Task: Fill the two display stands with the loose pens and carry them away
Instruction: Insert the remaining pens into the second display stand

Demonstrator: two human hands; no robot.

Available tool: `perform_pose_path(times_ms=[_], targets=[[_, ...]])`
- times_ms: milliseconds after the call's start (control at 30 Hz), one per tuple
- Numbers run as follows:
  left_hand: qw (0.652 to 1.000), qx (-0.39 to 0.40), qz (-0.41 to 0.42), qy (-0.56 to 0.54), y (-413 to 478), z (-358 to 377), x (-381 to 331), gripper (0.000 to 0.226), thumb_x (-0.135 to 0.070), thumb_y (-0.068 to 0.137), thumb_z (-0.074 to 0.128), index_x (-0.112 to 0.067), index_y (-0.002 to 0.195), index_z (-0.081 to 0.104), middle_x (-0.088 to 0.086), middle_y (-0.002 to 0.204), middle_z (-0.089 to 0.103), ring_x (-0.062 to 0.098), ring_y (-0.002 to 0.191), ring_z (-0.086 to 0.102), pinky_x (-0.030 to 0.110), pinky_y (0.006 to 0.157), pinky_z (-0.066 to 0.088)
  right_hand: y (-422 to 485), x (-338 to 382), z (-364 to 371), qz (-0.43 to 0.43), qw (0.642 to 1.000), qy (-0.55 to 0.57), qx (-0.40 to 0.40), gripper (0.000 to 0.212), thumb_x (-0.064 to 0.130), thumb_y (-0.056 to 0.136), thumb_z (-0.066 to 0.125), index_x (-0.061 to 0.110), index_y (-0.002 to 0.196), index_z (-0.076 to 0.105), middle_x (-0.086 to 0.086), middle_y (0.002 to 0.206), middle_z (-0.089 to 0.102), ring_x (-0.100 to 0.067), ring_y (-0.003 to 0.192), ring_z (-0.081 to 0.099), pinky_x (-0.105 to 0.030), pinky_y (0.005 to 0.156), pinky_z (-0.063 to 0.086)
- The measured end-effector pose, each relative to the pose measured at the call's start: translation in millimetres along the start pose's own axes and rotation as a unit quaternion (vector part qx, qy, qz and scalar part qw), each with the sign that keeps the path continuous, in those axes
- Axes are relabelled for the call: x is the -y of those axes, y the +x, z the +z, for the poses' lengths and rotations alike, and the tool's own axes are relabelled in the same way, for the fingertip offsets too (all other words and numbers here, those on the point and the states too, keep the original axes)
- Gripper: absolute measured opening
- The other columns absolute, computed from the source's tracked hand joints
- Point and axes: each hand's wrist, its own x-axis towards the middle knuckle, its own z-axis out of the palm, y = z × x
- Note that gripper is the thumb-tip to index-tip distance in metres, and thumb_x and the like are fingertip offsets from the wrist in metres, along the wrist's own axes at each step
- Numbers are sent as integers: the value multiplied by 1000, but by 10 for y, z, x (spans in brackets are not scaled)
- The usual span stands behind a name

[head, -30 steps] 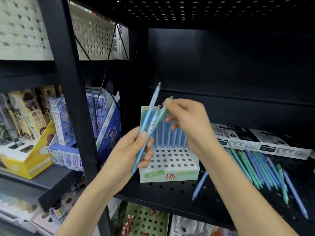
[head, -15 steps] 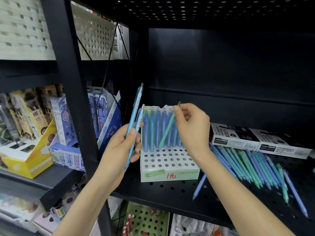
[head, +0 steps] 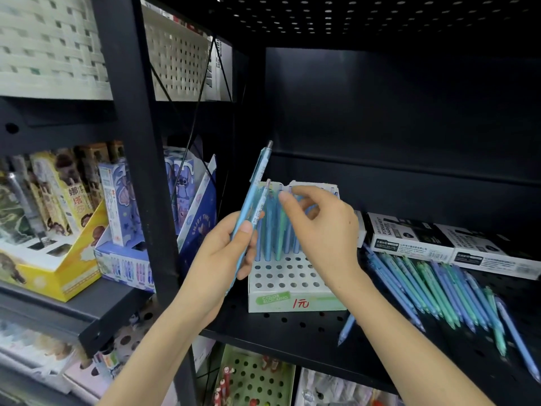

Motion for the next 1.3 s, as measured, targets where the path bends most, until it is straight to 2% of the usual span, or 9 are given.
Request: perform_pose_path(times_ms=[167,233,367,533,767,933,1033,1167,1300], targets=[[998,48,27,27,-46,106,-53,30,-29,94,41,-3,94,54,3,68,43,11,57,39,19,47,33,-39,204,-155,55,977,174,111,25,37,82,66,13,77,72,3,65,67,-4,58,55,-20,61,48],[998,56,27,30,-65,121,-60,33,-34,91,42,-7,100,58,1,67,44,10,57,40,18,48,34,-29,195,-239,82,963,230,116,24,28,84,65,8,73,71,3,57,62,-6,52,54,-18,52,44],[997,8,34,67,-59,56,-6,22,-26,95,40,-24,104,61,-6,64,46,4,58,45,15,54,39,61,47,-494,135,942,296,82,21,20,90,59,3,81,67,-2,64,60,-8,54,56,-19,47,46],[992,-72,33,101,-19,-59,109,24,-21,98,39,-34,104,59,-5,68,47,11,65,44,27,59,38,155,-156,-604,141,963,224,52,21,18,95,51,1,91,62,-12,70,63,-11,51,60,-21,52,54],[994,-51,21,97,-55,-34,158,27,-26,98,38,-42,115,51,-13,61,43,3,61,42,17,58,41,161,-296,-381,100,984,111,96,15,17,97,45,13,102,58,-8,82,62,-10,63,63,-16,57,53],[993,-41,37,102,-83,-13,153,31,-27,98,37,-49,118,44,-9,68,46,4,63,43,13,63,43,179,-304,-287,78,986,47,140,22,17,97,45,10,114,57,3,82,58,-14,72,64,-32,69,58],[995,-39,38,90,-85,-8,162,27,-27,97,38,-47,114,43,-9,69,50,4,64,45,13,64,44,162,-272,-216,48,990,37,124,19,19,94,50,17,112,52,1,87,59,-19,80,64,-45,76,55],[995,-34,45,81,-66,-5,159,20,-23,97,39,-39,108,45,-10,69,52,3,65,46,15,62,43,174,-212,-128,13,992,-1,122,10,19,93,53,21,101,49,-4,86,62,-19,79,62,-34,72,53],[996,-32,47,67,-66,10,152,19,-25,95,41,-41,104,48,-10,69,53,4,67,47,17,63,43,184,-125,-40,9,982,-92,167,20,20,92,54,16,111,56,-1,89,66,-18,82,61,-31,73,48]])
